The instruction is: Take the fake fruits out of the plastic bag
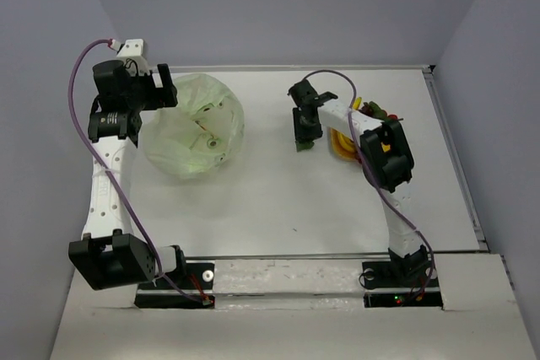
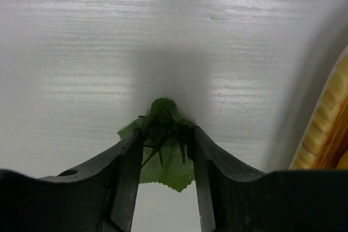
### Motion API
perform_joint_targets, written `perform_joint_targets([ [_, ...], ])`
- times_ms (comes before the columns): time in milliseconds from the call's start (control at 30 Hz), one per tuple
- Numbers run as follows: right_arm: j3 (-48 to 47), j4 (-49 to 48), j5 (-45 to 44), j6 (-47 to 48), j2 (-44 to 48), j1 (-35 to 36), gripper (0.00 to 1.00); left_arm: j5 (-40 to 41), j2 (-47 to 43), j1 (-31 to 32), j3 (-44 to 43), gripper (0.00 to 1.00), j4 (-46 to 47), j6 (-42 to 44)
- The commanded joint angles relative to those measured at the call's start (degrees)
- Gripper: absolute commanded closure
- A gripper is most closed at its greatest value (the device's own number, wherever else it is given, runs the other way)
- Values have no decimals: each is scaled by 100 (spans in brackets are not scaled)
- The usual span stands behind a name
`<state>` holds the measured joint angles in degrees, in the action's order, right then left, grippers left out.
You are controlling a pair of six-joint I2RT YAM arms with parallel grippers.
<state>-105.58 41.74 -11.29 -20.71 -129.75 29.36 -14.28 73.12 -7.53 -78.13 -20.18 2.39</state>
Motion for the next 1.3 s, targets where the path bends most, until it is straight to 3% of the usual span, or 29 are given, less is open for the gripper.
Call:
perform_joint_targets([
  [0, 248, -42, -5, -126, 21, 96, 63, 83, -44, -12, -264, 1, -108, 103],
  [33, 248, -86, 30, -126, 20, 96, 69, 101, -61, -12, -273, 1, -117, 103],
  [67, 257, -113, 48, -135, 20, 96, 87, 127, -70, -12, -282, 1, -152, 103],
  [100, 196, -139, 65, -144, 29, 96, 99, 136, -79, -20, -291, 1, -161, 112],
  [333, -269, -175, -136, 14, 757, 96, 99, 312, -193, -20, -624, 1, -328, 288],
  [467, -709, -175, -408, 146, 1766, 17, 99, 278, -176, -12, -800, 1, -407, 297],
  [567, -824, -175, -619, 251, 2234, -377, 99, 198, -175, -12, -801, 1, -416, 236],
  [700, -403, -87, -822, 471, 2805, -1440, 99, 101, -211, -12, -704, 1, -372, 156],
  [900, 81, 28, -884, 577, 2877, -1890, 99, 128, -211, -12, -677, 1, -407, 209],
  [933, 125, 36, -840, 498, 2868, -1951, 96, 136, -211, -12, -695, 1, -407, 226],
  [1000, 143, 36, -778, 428, 2815, -1952, 58, 136, -211, -12, -713, 1, -425, 235],
  [1067, 134, 45, -866, 410, 2771, -1952, 36, 145, -219, -12, -739, 1, -451, 270],
  [1200, 55, 71, -954, 410, 2832, -2005, 15, 154, -246, -12, -713, 1, -469, 306],
  [1267, 29, 80, -972, 427, 2876, -2005, 13, 136, -272, -12, -669, 1, -478, 306],
])
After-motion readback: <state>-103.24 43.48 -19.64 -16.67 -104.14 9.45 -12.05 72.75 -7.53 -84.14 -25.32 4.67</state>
